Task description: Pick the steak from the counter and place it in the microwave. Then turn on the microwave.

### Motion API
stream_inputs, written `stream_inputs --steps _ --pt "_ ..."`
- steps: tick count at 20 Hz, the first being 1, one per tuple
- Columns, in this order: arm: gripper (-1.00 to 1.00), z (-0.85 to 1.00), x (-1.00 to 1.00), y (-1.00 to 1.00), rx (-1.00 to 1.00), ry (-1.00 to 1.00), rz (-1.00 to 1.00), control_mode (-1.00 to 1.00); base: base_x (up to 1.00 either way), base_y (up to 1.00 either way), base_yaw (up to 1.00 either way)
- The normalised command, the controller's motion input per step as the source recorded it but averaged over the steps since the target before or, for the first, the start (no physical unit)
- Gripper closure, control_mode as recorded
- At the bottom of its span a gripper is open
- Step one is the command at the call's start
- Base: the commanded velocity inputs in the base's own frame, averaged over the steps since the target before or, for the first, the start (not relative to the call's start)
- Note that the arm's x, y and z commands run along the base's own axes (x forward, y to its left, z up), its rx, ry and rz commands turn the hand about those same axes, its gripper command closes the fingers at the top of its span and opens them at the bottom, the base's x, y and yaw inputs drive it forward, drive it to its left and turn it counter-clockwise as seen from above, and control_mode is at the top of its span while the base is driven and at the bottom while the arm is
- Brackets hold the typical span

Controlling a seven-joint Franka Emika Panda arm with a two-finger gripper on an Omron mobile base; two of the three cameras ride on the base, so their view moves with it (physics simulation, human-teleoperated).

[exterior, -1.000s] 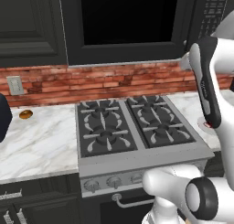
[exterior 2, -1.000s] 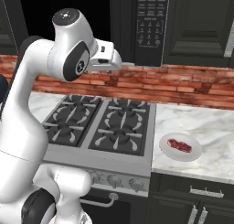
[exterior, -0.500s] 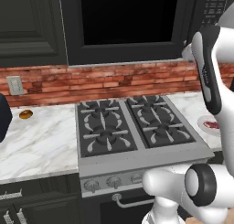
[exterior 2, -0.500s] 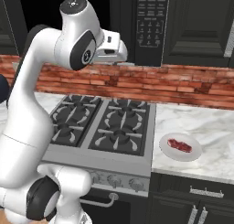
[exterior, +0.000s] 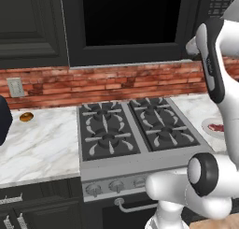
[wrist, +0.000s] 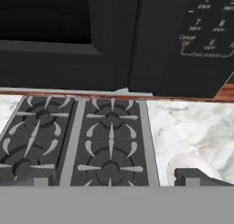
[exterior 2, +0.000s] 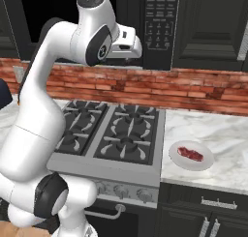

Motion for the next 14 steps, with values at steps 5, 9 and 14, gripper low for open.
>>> stream_inputs --steps 5,9,14 --pt "-1.00 0.06 0.33 -0.07 0.08 -0.11 0.00 -1.00 0.00 0.00 0.00" --pt "-1.00 0.04 0.35 -0.04 0.07 -0.14 0.00 -1.00 0.00 0.00 0.00" --pt "-1.00 0.03 0.45 0.00 0.05 -0.04 0.00 -1.00 0.00 0.00 0.00"
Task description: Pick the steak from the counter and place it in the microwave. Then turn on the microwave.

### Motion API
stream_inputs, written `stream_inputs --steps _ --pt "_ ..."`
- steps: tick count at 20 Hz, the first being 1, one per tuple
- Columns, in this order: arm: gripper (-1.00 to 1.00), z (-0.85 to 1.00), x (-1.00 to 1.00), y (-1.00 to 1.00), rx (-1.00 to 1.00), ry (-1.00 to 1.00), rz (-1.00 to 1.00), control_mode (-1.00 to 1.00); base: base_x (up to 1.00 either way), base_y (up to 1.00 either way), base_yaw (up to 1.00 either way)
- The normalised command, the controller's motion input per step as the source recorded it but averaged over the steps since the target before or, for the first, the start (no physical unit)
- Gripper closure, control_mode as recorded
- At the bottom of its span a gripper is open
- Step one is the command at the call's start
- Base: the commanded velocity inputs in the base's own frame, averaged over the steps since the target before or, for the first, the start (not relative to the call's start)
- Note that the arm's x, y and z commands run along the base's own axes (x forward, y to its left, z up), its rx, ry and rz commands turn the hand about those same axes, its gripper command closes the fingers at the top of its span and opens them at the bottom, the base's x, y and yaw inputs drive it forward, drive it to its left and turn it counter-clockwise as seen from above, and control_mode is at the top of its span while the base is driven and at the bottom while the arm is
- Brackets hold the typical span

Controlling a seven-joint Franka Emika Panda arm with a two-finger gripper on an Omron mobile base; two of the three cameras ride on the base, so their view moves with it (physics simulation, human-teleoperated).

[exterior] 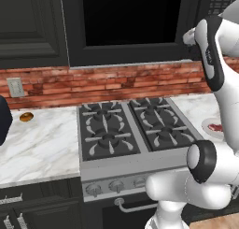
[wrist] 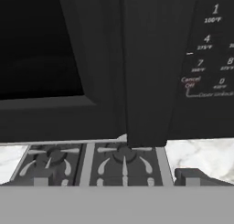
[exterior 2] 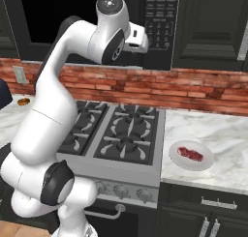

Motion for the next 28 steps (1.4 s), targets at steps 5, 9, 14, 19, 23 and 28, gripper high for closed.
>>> stream_inputs --steps 5,9,14,19,23,28 --pt "-1.00 0.03 0.38 -0.06 0.00 -0.07 0.00 -1.00 0.00 0.00 0.00" --pt "-1.00 0.05 0.35 -0.19 0.00 0.00 0.00 -1.00 0.00 0.00 0.00" --pt "-1.00 0.03 0.29 -0.23 0.00 0.00 0.00 -1.00 0.00 0.00 0.00" --pt "-1.00 0.01 0.33 -0.19 0.00 0.00 0.00 -1.00 0.00 0.00 0.00" --pt "-1.00 0.00 0.40 -0.05 0.00 0.00 0.00 -1.00 0.00 0.00 0.00" --pt "-1.00 0.00 0.43 0.00 0.00 -0.03 0.00 -1.00 0.00 0.00 0.00"
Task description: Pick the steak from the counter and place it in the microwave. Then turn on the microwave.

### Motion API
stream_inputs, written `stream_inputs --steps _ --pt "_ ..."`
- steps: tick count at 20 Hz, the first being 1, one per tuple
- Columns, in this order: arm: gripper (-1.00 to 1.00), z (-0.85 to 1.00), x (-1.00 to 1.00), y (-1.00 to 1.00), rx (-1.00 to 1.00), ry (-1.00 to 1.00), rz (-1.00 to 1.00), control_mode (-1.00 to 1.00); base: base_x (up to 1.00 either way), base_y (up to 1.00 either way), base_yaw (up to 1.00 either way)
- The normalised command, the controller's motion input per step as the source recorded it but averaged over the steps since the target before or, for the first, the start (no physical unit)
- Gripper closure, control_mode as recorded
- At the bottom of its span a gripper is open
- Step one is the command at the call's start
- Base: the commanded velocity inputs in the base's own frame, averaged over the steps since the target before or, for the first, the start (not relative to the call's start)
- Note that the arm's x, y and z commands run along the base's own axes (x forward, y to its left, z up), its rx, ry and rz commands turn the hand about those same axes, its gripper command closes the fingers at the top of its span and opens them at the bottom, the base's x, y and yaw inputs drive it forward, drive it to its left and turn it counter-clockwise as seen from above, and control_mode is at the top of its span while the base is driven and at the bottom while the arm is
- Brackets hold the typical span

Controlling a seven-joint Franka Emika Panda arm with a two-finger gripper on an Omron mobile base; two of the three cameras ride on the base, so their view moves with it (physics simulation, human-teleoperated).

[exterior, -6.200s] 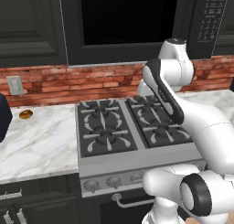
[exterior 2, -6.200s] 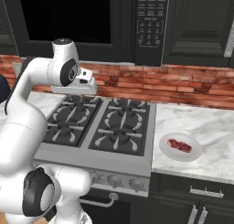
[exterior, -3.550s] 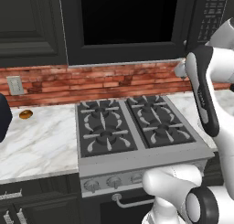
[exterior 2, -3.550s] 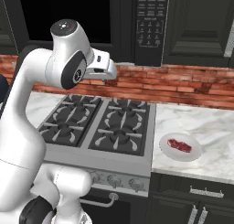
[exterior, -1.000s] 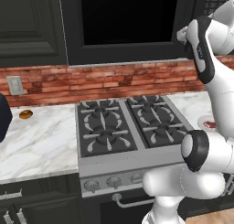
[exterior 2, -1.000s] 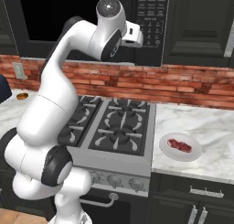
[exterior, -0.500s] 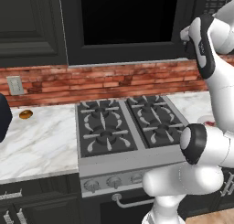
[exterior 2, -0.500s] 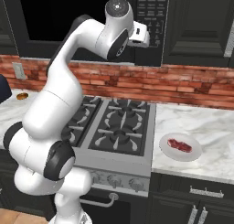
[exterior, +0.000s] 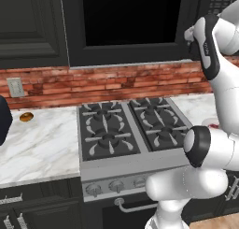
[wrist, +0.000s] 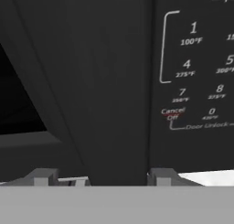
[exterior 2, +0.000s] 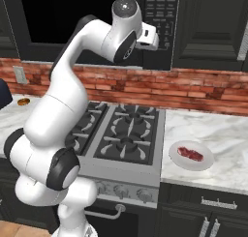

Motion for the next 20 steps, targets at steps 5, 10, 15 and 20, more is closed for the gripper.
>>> stream_inputs --steps 5,10,15,20 --pt "-1.00 0.00 0.39 0.01 0.00 -0.11 0.00 -1.00 0.00 0.00 0.00" --pt "-1.00 0.11 0.33 0.01 0.00 -0.22 0.01 -1.00 0.00 0.00 0.00" --pt "-1.00 0.16 0.26 0.04 -0.05 -0.34 0.01 -1.00 0.00 0.00 0.00" --pt "-1.00 0.06 0.26 0.12 -0.15 -0.39 0.00 -1.00 0.00 0.00 0.00"
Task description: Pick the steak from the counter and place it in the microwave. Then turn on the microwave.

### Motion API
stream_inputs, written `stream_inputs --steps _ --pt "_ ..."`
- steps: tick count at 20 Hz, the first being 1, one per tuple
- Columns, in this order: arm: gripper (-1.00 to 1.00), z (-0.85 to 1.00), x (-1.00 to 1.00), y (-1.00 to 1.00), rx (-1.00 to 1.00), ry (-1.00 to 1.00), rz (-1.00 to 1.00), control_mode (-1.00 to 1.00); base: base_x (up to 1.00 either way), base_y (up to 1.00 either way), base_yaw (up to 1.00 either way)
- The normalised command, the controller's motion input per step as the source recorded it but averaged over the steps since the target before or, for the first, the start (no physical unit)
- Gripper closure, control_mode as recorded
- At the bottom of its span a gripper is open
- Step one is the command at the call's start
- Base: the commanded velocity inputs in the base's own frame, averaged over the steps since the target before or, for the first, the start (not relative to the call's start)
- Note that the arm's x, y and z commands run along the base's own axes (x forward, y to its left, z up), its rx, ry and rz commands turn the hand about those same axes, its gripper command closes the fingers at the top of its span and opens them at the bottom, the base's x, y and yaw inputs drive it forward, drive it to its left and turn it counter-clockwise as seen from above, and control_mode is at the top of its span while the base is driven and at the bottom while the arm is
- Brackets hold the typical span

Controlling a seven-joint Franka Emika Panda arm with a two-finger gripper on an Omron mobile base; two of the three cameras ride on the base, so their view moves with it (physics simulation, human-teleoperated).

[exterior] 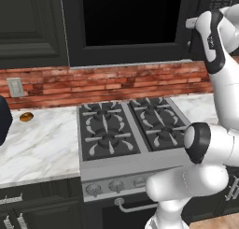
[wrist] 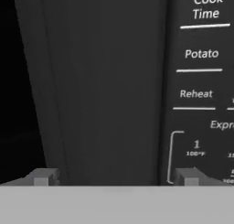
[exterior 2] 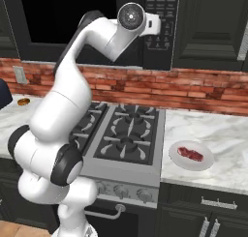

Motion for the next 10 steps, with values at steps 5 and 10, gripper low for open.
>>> stream_inputs --steps 5,10 --pt "-1.00 0.00 0.36 0.14 -0.18 -0.21 0.00 -1.00 0.00 0.00 0.00" --pt "-1.00 0.00 0.43 0.07 -0.16 -0.01 0.00 -1.00 0.00 0.00 0.00"
